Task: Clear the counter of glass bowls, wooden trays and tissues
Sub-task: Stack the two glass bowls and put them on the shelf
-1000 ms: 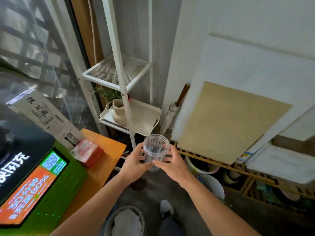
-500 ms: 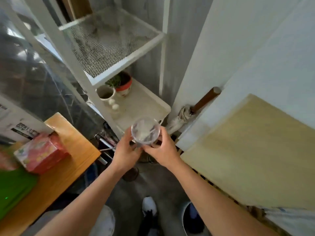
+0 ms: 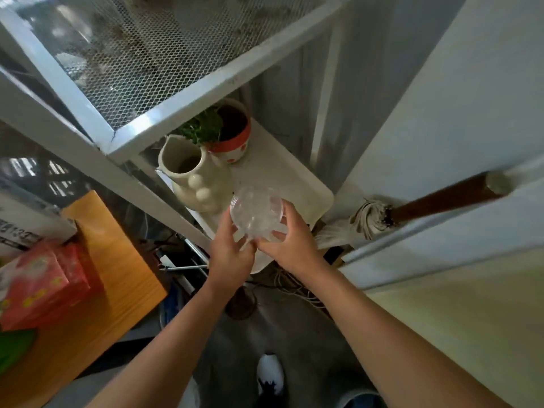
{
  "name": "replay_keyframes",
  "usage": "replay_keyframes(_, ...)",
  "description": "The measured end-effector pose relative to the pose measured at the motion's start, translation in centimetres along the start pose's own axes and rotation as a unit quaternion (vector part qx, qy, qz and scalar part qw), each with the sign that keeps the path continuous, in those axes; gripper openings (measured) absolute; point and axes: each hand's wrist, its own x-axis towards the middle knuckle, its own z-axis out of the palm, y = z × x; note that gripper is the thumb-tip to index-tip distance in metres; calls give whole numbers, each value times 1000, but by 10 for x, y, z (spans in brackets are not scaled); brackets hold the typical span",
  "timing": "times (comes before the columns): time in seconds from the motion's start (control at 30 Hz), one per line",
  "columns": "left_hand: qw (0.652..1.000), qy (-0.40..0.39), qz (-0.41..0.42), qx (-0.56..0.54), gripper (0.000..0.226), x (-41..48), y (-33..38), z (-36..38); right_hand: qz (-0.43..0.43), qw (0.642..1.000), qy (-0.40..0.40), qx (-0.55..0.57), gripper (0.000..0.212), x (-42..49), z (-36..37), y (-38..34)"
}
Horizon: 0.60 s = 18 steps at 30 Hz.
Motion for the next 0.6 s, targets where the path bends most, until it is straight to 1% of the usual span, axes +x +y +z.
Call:
replay_keyframes(0.03,1000,8,-13,-3,72,3,-3,2,-3,1000,-2,-5,68,4,0,2)
replay_keyframes(0.13,999,28,-33,-2,74,11,-11,11,-19,1000,-8,-19,77,16,-2,6)
replay_keyframes(0.23,998,43,-35,-11,73,18,-14,21,-22,999,-6,-28,73,25,-9,7)
replay_keyframes(0.4,998,44,-41,-30,74,26,-19,37,1,1000,-17,-25,75,36,-19,18)
replay_keyframes(0.6,998,32,-46,-32,78,31,-27,40,4,999,-29,-19,81,41,-20,26)
